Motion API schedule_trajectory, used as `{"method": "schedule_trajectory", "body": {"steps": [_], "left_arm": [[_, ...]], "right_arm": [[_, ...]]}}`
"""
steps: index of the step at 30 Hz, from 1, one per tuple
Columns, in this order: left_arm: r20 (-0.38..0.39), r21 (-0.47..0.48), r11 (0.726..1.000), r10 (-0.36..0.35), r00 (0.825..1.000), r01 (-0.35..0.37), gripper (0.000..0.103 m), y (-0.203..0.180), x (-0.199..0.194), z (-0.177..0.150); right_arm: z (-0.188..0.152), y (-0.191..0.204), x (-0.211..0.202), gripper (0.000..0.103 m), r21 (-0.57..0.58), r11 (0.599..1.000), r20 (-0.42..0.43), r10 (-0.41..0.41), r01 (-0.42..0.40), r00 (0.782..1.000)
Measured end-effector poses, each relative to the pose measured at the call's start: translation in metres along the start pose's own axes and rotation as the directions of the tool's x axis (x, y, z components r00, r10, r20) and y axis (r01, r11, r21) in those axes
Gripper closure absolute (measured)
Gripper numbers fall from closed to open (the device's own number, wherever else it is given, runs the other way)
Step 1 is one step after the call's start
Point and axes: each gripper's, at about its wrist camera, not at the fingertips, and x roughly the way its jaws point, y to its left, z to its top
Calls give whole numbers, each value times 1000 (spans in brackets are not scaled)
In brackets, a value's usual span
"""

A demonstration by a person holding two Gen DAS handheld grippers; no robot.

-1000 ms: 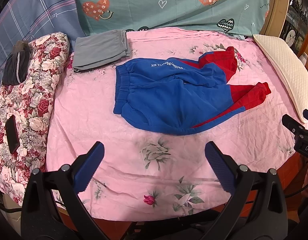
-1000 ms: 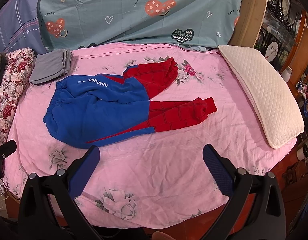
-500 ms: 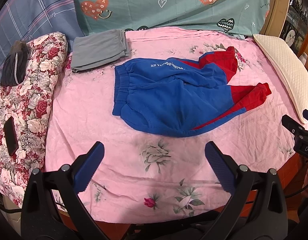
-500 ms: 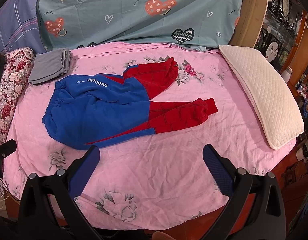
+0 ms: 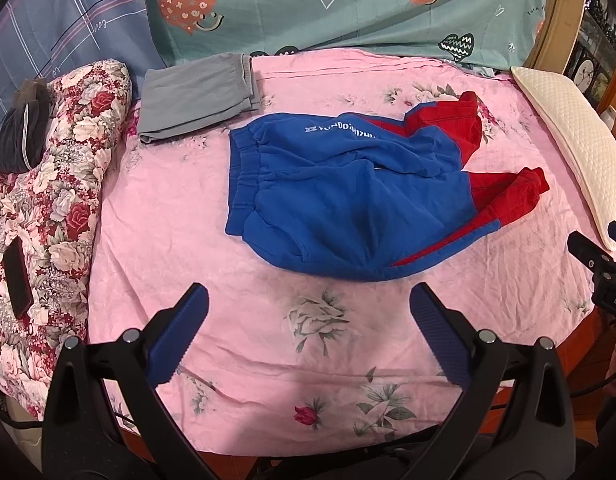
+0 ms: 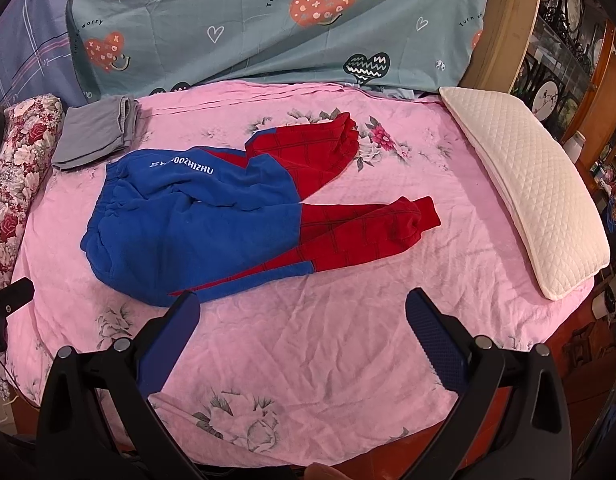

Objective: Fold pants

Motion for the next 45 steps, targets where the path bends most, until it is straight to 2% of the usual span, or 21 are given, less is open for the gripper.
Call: {"method": "schedule_trajectory", "body": {"steps": [7,13,15,17,19,23,27,29,30,31,35,36,39,42,45], "left_arm": [[-25,-2,1000,2,1000,-2,2,19,26,12],[-11,20,999,47,999,-46,2,58,80,22],[-28,11,999,36,999,-36,3,76,110,25],[-61,6,1000,15,998,-15,11,93,142,29],[-95,2,1000,-10,995,11,26,102,168,34],[-122,-21,998,-55,991,52,27,113,213,42],[-151,-29,995,-101,983,97,27,114,241,44],[-127,12,996,-82,988,84,29,109,243,44],[-116,25,995,-91,989,94,41,106,242,44],[-105,41,992,-114,988,118,60,102,239,43],[-30,75,995,-56,998,58,72,91,222,34],[-14,70,996,-60,998,61,78,91,216,32],[10,-17,995,-99,995,99,80,111,192,24],[15,-83,992,-98,995,99,81,137,171,7],[0,-108,990,-87,996,86,82,157,155,-15]], "right_arm": [[10,11,16,1,4,1000,-31,1,-1,1000],[9,34,38,1,-22,993,-49,111,-112,993],[6,46,48,1,-41,987,-71,151,-154,986],[2,62,58,1,-70,981,-108,175,-183,979],[-1,75,64,1,-87,976,-133,186,-198,974],[-2,92,73,1,-109,974,-167,181,-200,969],[-1,97,80,1,-90,976,-183,177,-196,967],[-2,96,84,1,-72,980,-184,170,-186,968],[-2,95,86,1,-59,981,-187,169,-183,968],[-1,93,87,1,-41,983,-190,171,-181,967],[1,88,90,1,-4,985,-192,170,-174,967],[2,88,90,1,-6,985,-189,167,-172,968],[1,84,87,2,-14,987,-183,153,-158,971],[-4,74,82,2,11,988,-180,150,-151,972],[-10,58,81,5,51,987,-189,158,-151,969]]}}
